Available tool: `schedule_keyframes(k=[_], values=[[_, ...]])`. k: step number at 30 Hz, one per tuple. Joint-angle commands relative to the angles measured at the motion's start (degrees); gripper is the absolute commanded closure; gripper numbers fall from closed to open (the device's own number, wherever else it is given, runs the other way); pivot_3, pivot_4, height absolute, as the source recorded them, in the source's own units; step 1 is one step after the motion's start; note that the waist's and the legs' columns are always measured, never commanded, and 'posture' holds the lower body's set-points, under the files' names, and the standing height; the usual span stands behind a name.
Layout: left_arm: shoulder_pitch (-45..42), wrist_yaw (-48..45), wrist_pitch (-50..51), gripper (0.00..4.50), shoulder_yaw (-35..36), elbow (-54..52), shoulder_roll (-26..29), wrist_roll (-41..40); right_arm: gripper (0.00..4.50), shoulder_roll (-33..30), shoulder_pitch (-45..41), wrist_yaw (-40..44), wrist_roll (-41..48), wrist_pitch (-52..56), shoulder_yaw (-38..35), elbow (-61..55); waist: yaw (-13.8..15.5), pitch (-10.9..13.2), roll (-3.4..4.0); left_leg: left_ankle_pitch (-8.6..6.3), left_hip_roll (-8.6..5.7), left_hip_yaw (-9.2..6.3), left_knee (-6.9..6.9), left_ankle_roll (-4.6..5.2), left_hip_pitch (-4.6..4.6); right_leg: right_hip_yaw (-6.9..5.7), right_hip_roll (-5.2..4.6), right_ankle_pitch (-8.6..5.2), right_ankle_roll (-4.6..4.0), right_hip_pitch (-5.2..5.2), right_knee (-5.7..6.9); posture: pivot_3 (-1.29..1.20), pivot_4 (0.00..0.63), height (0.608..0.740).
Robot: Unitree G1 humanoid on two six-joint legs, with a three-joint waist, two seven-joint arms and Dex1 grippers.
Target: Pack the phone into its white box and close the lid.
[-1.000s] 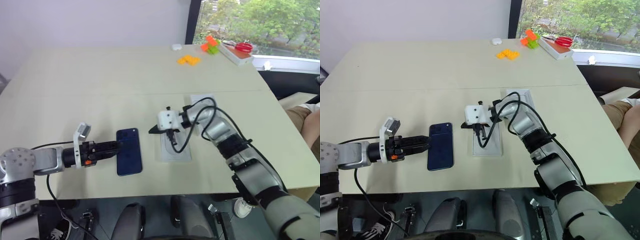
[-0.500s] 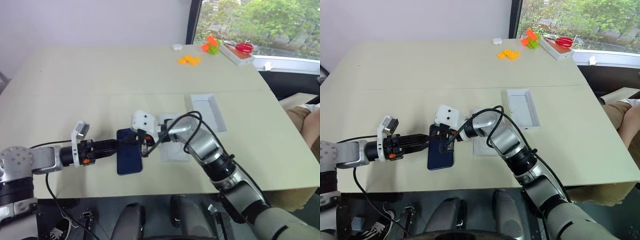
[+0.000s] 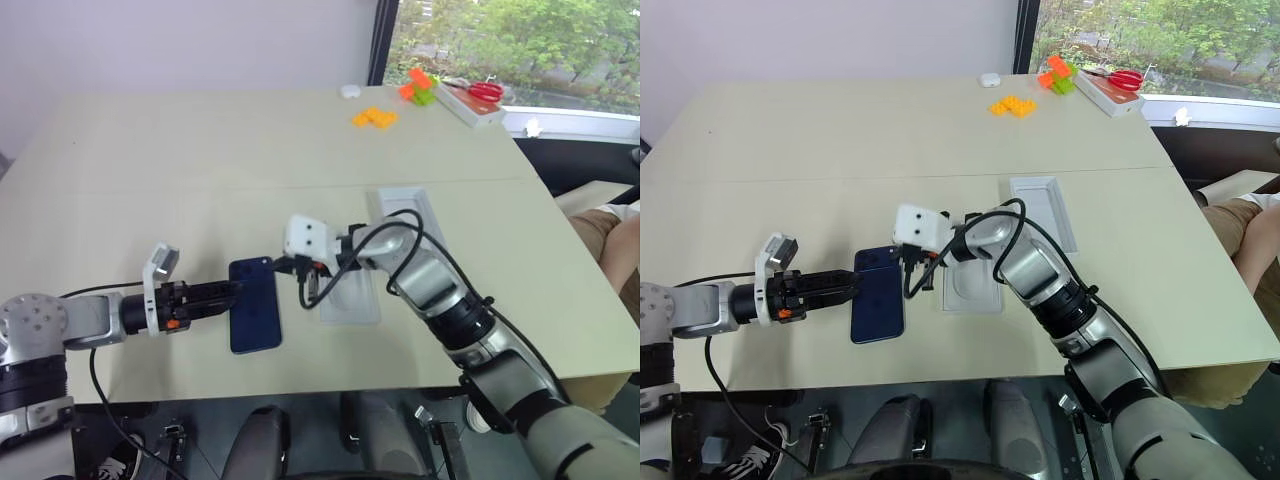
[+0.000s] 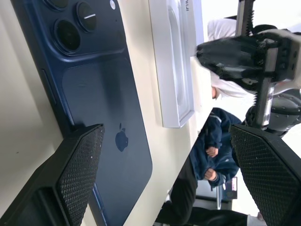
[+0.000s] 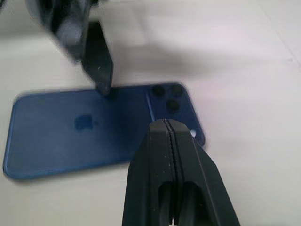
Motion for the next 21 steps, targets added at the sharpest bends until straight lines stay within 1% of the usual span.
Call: schedule_keyframes(k=[1, 4, 7, 12, 17, 21], values=[[-0.62, -0.81, 0.33, 0.0, 0.82, -0.5, 0.8, -2.0, 4.48, 0.89, 0.14, -1.29, -3.22, -3.77, 3.43, -0.68, -0.02, 0.0, 0.0, 0.0, 0.0, 0.01, 0.0, 0.0, 0.0, 0.0, 0.0, 0.0, 0.0, 0.0, 0.0, 0.0, 0.15, 0.74], [-0.51, -0.69, 0.33, 0.0, 0.95, -0.57, 1.36, -2.93, 4.48, 0.43, -0.04, -3.36, -8.39, -9.52, 7.18, 3.33, 0.01, 0.0, -0.01, 0.0, 0.0, 0.01, 0.01, 0.0, 0.0, 0.0, 0.04, 0.0, 0.0, 0.0, 0.0, 0.0, 0.15, 0.74], [-0.05, -0.41, 0.33, 0.0, 1.27, -0.88, 1.8, -3.87, 4.48, 0.11, -0.27, -2.98, -9.92, -11.63, 7.86, 5.16, 0.04, 0.02, -0.01, 0.01, -0.01, 0.01, 0.02, -0.01, 0.0, 0.0, 0.06, -0.03, -0.04, 0.01, -0.01, 0.0, 0.15, 0.74], [0.23, 0.35, 0.33, 0.0, 1.25, -1.26, 1.57, -5.1, 4.48, -0.31, -1.41, -2.38, -10.84, -14.32, 6.33, 7.81, 0.05, 0.01, -0.03, 0.01, -0.02, 0.0, 0.04, -0.01, 0.01, 0.01, 0.06, -0.03, -0.04, 0.03, -0.01, 0.0, 0.15, 0.74], [-0.02, 1.0, 0.33, 0.0, 1.15, -0.89, 1.53, -5.3, 4.48, -1.91, -3.09, 0.74, -8.59, -12.89, 2.68, 7.55, 0.13, 0.01, -0.02, 0.01, -0.02, -0.01, 0.04, -0.01, 0.01, 0.0, 0.06, -0.03, -0.04, 0.04, -0.01, 0.0, 0.15, 0.74], [-0.45, 1.23, 0.33, 0.0, 0.94, -0.4, 1.33, -5.34, 4.48, -3.26, -3.02, 1.99, -10.37, -14.38, 3.75, 7.66, 0.03, 0.02, -0.02, 0.01, -0.02, 0.0, 0.02, -0.01, 0.01, 0.0, 0.06, -0.02, -0.03, 0.03, -0.02, 0.0, 0.15, 0.74]])
